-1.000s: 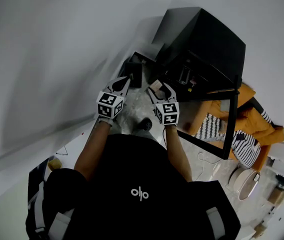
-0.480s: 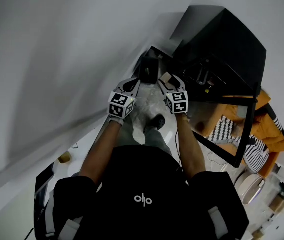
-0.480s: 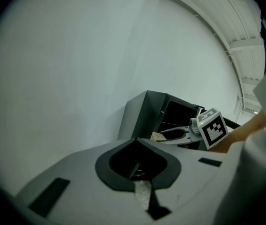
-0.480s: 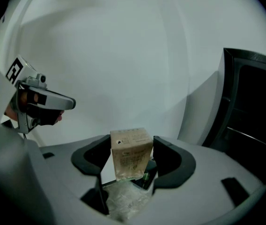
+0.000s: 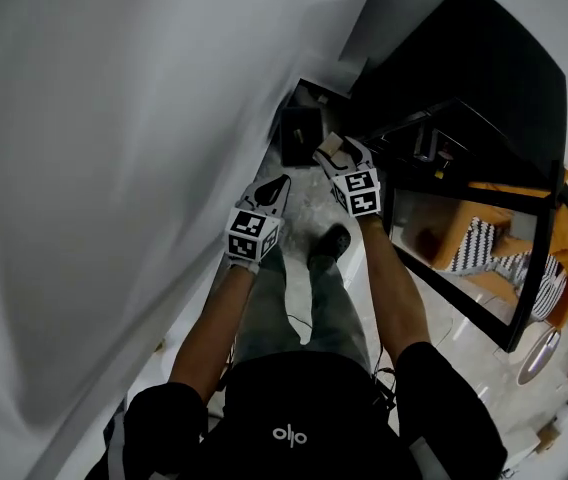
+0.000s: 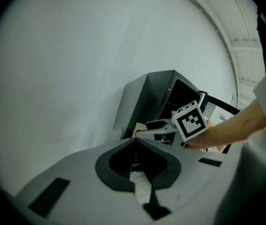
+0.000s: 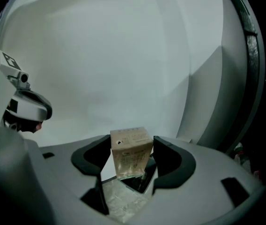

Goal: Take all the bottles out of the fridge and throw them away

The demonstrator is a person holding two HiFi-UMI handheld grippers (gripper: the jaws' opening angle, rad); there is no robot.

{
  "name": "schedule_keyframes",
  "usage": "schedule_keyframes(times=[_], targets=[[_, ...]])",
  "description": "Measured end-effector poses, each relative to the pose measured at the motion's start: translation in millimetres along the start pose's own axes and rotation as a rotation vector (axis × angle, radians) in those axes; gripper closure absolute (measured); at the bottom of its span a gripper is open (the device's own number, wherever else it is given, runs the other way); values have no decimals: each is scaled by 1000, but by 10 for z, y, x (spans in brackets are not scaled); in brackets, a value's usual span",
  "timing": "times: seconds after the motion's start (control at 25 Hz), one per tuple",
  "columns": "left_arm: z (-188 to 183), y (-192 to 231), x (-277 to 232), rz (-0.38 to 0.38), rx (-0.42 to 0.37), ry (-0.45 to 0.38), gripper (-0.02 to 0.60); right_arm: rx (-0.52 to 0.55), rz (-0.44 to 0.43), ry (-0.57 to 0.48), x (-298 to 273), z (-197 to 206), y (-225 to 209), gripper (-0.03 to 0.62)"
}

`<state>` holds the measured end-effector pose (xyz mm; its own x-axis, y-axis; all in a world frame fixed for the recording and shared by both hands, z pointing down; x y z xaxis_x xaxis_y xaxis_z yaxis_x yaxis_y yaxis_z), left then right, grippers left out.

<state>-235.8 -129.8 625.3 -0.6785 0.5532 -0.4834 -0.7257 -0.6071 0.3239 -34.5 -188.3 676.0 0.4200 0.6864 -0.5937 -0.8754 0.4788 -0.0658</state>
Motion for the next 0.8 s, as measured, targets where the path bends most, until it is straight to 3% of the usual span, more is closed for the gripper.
schedule_keyframes(times=[0.28,0.8], targets=[[222,225,-181,-8,20,39,581,-14,-3,20,-491,209,-84,302],[215,434,-463,-27,47,25,581,0,-53,61,-1032,377,53,301]])
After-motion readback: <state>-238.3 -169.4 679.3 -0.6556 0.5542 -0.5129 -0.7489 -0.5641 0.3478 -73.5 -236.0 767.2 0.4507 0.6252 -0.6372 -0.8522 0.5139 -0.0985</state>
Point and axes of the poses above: the fingertips, and each gripper's own axes: x backward along the fingers, y to its left, z out of its underside, the point moved 9 cm from there along x, backward along the fingers, and after that the axes turned 1 degree about x, right-handed, at the moved point
